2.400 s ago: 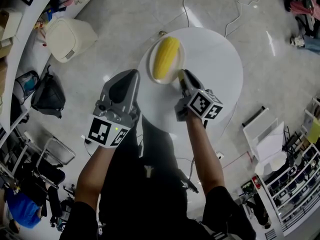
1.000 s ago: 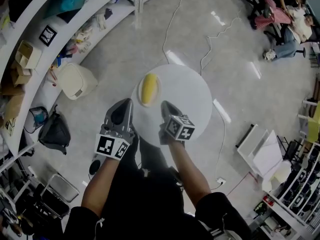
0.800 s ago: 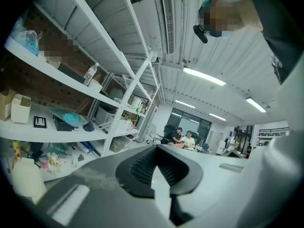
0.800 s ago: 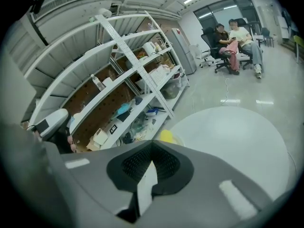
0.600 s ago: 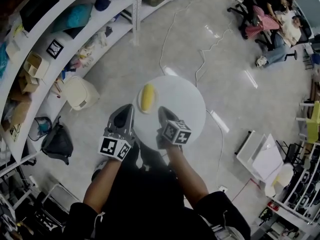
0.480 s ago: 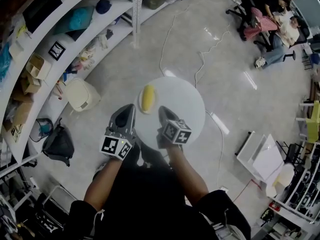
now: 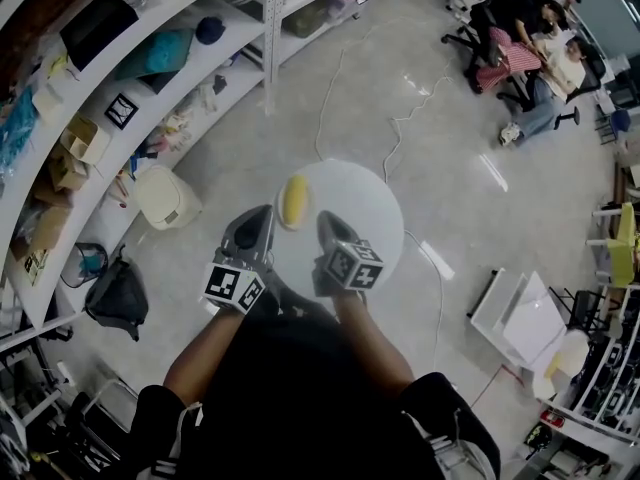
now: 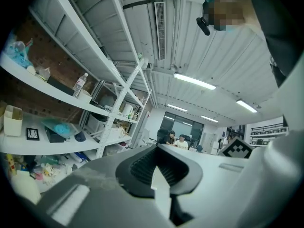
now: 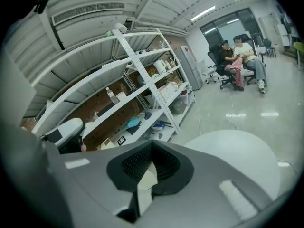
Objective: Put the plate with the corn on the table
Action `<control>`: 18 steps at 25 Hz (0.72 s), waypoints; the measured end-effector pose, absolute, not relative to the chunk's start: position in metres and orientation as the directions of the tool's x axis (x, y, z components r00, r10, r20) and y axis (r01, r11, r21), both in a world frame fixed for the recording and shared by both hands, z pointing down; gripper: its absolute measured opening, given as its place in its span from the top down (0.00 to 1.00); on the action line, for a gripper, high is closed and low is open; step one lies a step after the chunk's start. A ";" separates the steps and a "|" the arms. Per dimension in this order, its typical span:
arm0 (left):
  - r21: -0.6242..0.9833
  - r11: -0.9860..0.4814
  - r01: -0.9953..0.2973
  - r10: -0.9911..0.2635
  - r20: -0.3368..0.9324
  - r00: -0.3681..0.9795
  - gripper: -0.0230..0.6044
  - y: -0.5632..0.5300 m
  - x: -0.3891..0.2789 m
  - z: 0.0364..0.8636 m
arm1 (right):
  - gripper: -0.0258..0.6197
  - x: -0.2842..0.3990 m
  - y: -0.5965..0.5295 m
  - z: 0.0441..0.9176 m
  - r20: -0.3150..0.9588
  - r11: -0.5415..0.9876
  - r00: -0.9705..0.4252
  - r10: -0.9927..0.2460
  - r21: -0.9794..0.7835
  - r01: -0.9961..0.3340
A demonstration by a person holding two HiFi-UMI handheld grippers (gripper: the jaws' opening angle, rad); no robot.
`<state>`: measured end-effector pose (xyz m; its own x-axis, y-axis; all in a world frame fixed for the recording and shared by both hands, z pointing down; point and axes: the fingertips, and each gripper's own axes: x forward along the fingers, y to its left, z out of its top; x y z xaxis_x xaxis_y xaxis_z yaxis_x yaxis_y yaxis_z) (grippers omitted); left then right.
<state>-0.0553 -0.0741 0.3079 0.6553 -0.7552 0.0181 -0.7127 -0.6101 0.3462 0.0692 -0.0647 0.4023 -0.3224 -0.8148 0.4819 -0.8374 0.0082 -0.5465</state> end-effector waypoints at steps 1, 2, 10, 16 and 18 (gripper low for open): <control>0.343 -0.614 -0.711 -0.753 0.014 0.657 0.96 -0.074 -0.055 0.306 | 0.95 0.069 -0.064 0.397 0.475 0.015 -0.319 -0.820 -0.540 -0.842; 0.342 -0.617 -0.709 -0.752 0.011 0.659 0.96 -0.074 -0.055 0.304 | 0.95 0.068 -0.063 0.392 0.468 0.020 -0.318 -0.825 -0.538 -0.843; 0.337 -0.625 -0.704 -0.747 0.002 0.664 0.96 -0.066 -0.056 0.300 | 0.95 0.065 -0.047 0.375 0.431 0.075 -0.324 -0.842 -0.501 -0.862; 0.343 -0.621 -0.705 -0.751 -0.001 0.661 0.96 -0.065 -0.057 0.302 | 0.95 0.070 -0.046 0.370 0.411 0.091 -0.319 -0.854 -0.484 -0.870; 0.341 -0.623 -0.704 -0.749 -0.003 0.662 0.96 -0.065 -0.055 0.300 | 0.95 0.070 -0.045 0.366 0.407 0.099 -0.321 -0.855 -0.479 -0.872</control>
<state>-0.0548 -0.0646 0.2999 0.6620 -0.7495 -0.0025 -0.7040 -0.6230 0.3411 0.0701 -0.0446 0.3661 -0.3210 -0.8552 0.4069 -0.8720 0.0993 -0.4793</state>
